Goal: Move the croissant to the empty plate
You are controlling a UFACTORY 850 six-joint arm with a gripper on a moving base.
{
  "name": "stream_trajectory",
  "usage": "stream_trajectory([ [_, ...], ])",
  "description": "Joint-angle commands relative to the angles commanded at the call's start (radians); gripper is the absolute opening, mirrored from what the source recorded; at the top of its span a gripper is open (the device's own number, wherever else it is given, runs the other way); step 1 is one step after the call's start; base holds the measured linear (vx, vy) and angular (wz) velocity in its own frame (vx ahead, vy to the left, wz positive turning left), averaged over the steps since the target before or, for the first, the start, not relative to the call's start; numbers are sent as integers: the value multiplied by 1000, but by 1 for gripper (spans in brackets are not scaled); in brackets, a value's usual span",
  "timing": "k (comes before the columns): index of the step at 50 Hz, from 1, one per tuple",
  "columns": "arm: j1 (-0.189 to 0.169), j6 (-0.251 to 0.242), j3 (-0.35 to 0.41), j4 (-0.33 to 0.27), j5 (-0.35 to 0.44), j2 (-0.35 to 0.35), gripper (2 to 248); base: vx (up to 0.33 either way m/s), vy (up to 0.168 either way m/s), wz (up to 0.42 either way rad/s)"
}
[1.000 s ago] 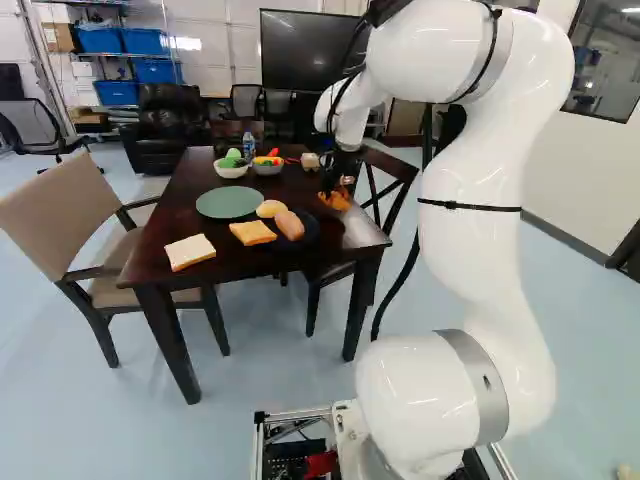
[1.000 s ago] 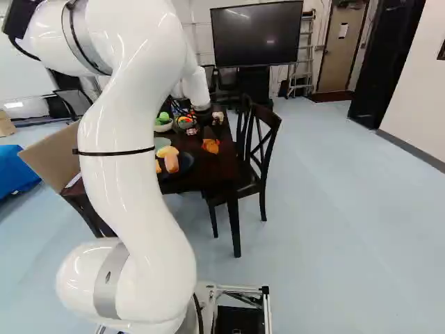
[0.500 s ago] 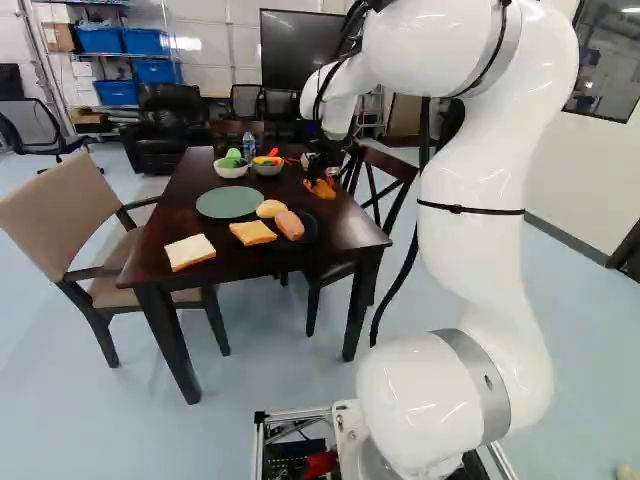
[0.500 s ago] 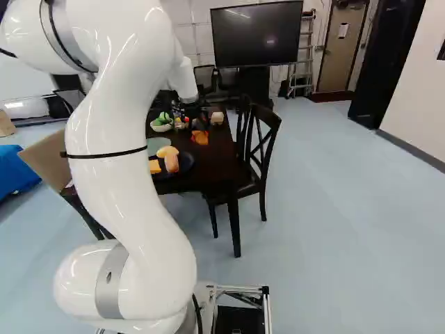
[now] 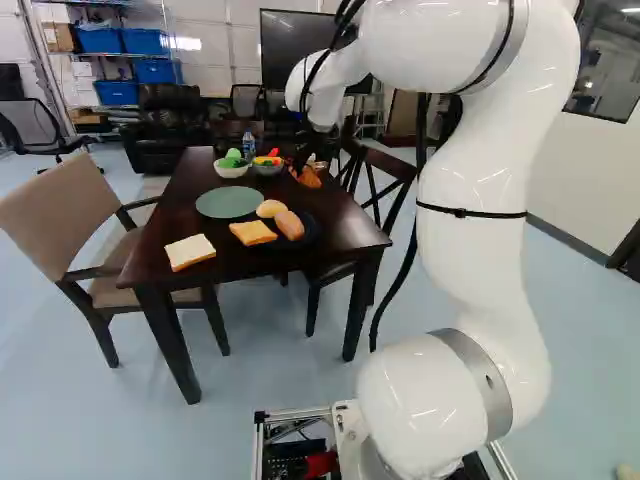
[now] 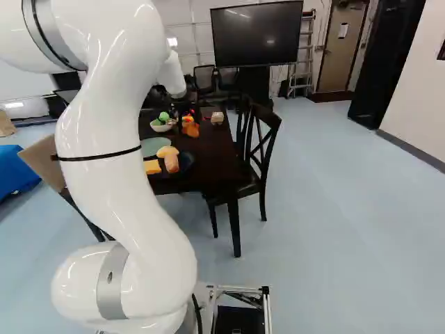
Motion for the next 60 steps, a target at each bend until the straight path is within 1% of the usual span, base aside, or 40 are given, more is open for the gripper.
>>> stream_trajectory([
  [22,58,0,-69,0,40,-54,127,0,0,0],
  [51,135,0,-117,0,47,-91,127,0,0,0],
  [60,157,0,-143,1,50,-111,127,0,0,0],
])
